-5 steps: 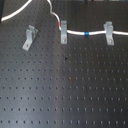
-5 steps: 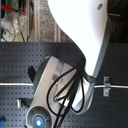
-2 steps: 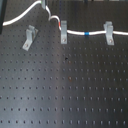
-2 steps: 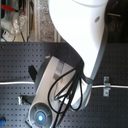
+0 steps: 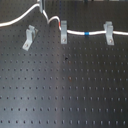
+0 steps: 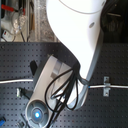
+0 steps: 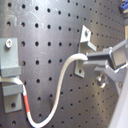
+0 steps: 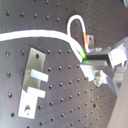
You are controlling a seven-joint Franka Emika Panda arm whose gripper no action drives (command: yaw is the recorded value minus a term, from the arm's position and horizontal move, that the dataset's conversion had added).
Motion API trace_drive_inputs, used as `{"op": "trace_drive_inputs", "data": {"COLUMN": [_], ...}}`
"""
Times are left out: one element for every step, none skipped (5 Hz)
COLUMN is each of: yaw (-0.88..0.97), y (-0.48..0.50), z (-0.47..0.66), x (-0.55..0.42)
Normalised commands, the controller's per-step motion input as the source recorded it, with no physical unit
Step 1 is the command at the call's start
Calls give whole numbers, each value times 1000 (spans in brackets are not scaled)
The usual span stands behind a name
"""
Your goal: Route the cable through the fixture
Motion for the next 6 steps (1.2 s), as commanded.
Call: {"op": "trace_drive_inputs", "data": {"yaw": [754, 714, 669, 671, 623, 546], "y": [180, 215, 261, 297, 311, 322], "z": [281, 308, 249, 6, -2, 68], "x": [-38, 30, 71, 59, 44, 89]}}
